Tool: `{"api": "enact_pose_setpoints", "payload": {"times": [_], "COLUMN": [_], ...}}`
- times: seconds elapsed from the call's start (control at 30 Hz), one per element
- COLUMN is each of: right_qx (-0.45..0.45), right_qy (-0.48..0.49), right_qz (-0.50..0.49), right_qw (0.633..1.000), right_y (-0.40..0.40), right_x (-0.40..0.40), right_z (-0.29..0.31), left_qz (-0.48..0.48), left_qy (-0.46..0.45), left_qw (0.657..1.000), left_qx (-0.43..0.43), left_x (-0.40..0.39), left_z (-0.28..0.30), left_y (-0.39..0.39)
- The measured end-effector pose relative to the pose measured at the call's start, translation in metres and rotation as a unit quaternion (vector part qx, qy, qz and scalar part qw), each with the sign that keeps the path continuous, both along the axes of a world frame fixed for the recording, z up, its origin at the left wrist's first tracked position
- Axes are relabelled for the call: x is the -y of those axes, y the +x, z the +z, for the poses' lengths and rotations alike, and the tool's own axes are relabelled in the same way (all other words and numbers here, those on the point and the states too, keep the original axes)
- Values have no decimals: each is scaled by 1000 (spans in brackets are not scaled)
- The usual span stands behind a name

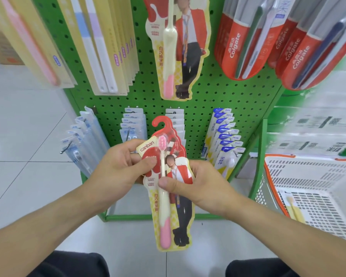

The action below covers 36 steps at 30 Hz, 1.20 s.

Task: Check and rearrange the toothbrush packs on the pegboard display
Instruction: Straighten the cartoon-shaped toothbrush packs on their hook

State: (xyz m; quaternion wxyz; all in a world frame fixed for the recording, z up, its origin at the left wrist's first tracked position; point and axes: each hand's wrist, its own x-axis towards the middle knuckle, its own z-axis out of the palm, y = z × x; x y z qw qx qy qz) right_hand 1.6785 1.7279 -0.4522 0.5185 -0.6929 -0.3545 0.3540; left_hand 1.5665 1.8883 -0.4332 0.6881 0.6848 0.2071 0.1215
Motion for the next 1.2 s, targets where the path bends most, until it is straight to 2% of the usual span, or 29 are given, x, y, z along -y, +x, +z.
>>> {"api": "enact_pose_setpoints", "payload": {"times": [0.1, 0.17, 0.23, 0.33, 0.43, 0.57, 0.7, 0.8, 0.9, 1.03, 1.2], "right_qx": [3, -34, -59, -30, -47, -94, -142, -147, -129, -112, -85], "right_qy": [6, 30, 53, 68, 51, -40, -29, -4, 13, 23, 0], "right_qz": [9, -7, -28, -32, -2, 91, 13, -32, -40, -64, -24], "right_qw": [1000, 999, 996, 997, 998, 991, 989, 989, 991, 991, 996], "right_y": [-1, -3, -5, -5, -2, 0, -1, 1, 2, 6, 3], "right_x": [0, -1, -1, -1, 1, 5, 1, -2, -2, -2, -2], "right_z": [-1, -4, -4, -8, -6, -3, -6, -8, -8, -8, -9], "left_qz": [28, 35, 2, -63, -33, 45, 77, -24, -117, -240, -224], "left_qy": [-12, -25, -41, -20, -10, -21, -16, 1, 34, 18, 9], "left_qw": [1000, 999, 999, 997, 999, 999, 997, 997, 989, 963, 967], "left_qx": [7, 7, -9, -47, -29, -2, -2, -75, -88, -122, -123], "left_x": [0, 0, 1, 1, -1, -5, -11, -10, -13, -23, -19], "left_z": [0, 2, 3, 3, 0, -3, -1, -3, -4, -3, -7], "left_y": [0, -1, -2, -3, -4, -4, -3, -6, -12, -19, -21]}}
